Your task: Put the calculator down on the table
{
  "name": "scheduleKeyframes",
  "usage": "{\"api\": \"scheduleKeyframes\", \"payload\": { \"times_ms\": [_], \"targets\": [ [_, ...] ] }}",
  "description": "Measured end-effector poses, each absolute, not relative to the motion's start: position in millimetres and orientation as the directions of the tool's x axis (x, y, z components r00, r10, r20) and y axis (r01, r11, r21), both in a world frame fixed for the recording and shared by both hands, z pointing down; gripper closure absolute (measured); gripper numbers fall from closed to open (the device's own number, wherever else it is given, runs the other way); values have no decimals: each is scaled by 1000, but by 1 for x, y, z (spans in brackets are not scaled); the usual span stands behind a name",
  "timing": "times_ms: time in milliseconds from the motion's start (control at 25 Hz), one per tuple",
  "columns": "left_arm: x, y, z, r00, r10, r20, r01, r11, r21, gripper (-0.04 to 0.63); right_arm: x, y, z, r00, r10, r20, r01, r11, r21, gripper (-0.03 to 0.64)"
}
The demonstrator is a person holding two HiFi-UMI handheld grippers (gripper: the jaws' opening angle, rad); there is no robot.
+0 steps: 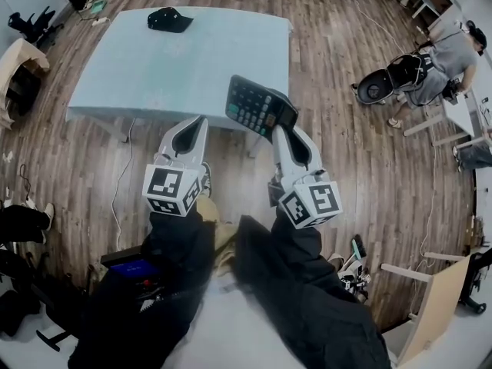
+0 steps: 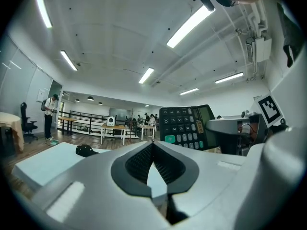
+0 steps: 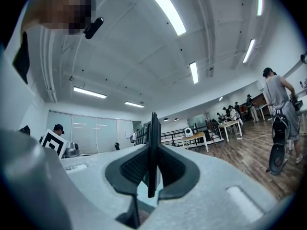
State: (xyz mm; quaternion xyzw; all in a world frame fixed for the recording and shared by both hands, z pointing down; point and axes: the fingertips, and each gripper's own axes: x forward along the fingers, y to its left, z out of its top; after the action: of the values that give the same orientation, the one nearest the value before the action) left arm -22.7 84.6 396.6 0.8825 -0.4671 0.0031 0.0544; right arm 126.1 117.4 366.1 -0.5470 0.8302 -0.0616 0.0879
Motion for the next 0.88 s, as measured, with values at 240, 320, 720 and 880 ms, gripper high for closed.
{"api": "scheduleKeyframes", "payload": {
  "times_ms": [240, 320, 720, 880],
  "targets": [
    [-29, 20, 402, 580, -813, 46, -812, -574, 105, 598, 117, 55, 368, -378, -923, -77, -904, 386, -183, 575],
    [-37, -1, 406, 575, -817, 50, -816, -568, 110, 599, 111, 33, 370, -382, -921, -75, -902, 389, -186, 575],
    [-77, -98, 408, 539, -838, 82, -839, -526, 141, 599, 72, -71, 368, -423, -905, -47, -883, 423, -204, 575],
    [-79, -135, 409, 567, -819, 85, -820, -552, 151, 598, 66, -104, 370, -406, -913, -33, -892, 404, -206, 575]
  ]
}}
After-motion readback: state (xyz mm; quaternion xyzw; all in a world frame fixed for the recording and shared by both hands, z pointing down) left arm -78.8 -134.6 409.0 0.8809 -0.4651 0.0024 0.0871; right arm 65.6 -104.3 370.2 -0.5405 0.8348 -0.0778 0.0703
